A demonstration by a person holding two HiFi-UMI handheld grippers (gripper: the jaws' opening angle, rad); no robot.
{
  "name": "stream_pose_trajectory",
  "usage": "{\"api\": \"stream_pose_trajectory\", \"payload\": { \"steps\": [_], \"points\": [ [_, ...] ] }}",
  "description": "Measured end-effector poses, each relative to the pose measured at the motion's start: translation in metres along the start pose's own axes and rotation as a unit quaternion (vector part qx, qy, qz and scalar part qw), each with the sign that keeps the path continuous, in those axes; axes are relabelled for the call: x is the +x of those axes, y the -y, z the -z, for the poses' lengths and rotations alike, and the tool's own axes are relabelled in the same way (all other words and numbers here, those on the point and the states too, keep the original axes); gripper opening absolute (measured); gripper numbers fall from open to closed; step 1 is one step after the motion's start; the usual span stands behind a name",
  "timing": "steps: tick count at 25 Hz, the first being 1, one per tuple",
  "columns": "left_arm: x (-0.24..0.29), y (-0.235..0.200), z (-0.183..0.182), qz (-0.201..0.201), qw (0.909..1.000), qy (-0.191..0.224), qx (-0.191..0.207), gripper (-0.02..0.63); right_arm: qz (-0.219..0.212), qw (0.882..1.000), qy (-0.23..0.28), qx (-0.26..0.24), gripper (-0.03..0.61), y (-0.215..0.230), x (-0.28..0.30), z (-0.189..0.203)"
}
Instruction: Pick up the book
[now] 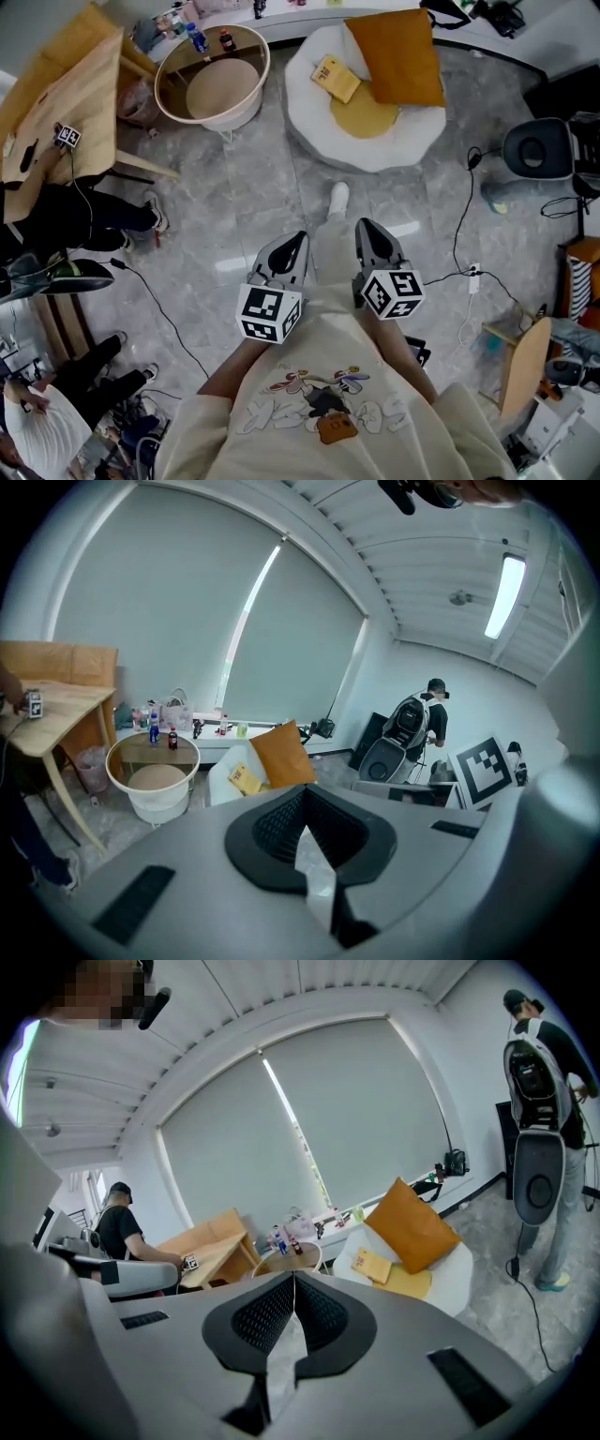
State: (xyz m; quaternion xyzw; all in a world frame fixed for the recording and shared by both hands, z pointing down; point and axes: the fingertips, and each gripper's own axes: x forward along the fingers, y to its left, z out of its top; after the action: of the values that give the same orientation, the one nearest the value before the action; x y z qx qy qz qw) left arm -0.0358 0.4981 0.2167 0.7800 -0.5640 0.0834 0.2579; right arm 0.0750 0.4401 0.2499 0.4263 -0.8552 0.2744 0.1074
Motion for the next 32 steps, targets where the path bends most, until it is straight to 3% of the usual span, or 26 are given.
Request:
{"api": "stream_pose_trajectory", "payload": {
  "steps": [7,18,25,32],
  "points": [
    [0.106,-0.020,-0.063,0.005,0.9998,0.001,0.019,0.006,0.008,1.000,0.012,-0.017,0.023,0.066,0.085,-0.083],
    [0.267,-0.034,-0.141,-0.007,0.9994,-0.033,0.010,0.006,-0.060,0.996,-0.018,-0.065,0.023,0.145,0.193,-0.182],
    [0.315,-0.040,-0.161,-0.028,0.9987,-0.042,0.010,0.006,-0.081,0.994,-0.020,-0.069,0.023,0.184,0.230,-0.213],
    [0.332,-0.052,-0.171,-0.028,0.9982,-0.049,0.019,0.006,-0.091,0.992,-0.032,-0.078,0.023,0.190,0.248,-0.218]
  ]
}}
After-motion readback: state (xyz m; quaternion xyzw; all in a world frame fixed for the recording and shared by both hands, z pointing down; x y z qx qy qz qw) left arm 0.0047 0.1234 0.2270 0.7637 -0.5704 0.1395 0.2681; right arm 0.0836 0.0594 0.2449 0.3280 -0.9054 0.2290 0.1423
